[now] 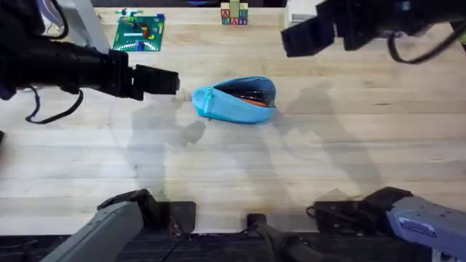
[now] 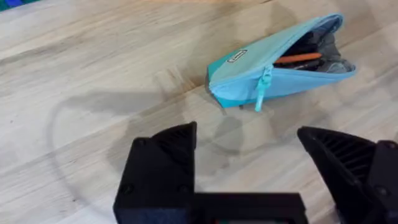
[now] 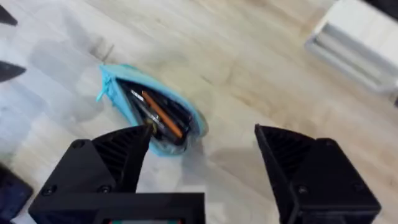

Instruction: Unzip the bag, pick up the pens from the table one at a time and place them inside, then zip the bag closed.

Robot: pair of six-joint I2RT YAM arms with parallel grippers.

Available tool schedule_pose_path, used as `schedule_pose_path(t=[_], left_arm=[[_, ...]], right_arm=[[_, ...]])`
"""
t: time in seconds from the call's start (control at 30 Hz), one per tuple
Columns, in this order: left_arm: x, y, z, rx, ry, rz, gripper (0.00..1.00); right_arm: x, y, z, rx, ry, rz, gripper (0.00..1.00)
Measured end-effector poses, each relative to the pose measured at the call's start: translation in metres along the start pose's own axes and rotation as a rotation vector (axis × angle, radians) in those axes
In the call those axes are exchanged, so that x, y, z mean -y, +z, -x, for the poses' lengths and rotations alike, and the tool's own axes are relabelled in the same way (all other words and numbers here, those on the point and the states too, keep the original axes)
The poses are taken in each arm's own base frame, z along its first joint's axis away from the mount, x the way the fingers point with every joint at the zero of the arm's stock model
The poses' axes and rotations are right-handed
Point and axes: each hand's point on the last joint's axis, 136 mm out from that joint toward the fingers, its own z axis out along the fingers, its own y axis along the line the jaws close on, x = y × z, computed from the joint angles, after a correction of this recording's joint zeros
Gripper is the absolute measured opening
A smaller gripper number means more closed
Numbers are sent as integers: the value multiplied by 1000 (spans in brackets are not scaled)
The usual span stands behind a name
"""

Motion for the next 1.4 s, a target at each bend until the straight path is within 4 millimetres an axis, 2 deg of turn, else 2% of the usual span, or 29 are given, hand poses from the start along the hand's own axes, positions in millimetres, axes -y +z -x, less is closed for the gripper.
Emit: schedule_pose_path(t=[0.2,0.7,0.87,1.0,1.23,1.4], left_arm=[[-6,0,6,20,21,30,995],[-6,0,6,22,64,25,995],[-2,0,7,40,110,-28,992],[-7,2,2,41,107,-86,992],[-23,10,3,86,152,-162,993],[-38,16,9,121,199,-155,993]], right_arm=[[-2,-12,-28,-94,99,-7,998],[-4,-14,-43,-156,138,-7,998],[-4,-14,-43,-157,181,-11,998],[-5,-14,-43,-158,210,-11,998],[-24,-13,-44,-166,205,-4,998],[-42,-12,-45,-165,202,-46,998]])
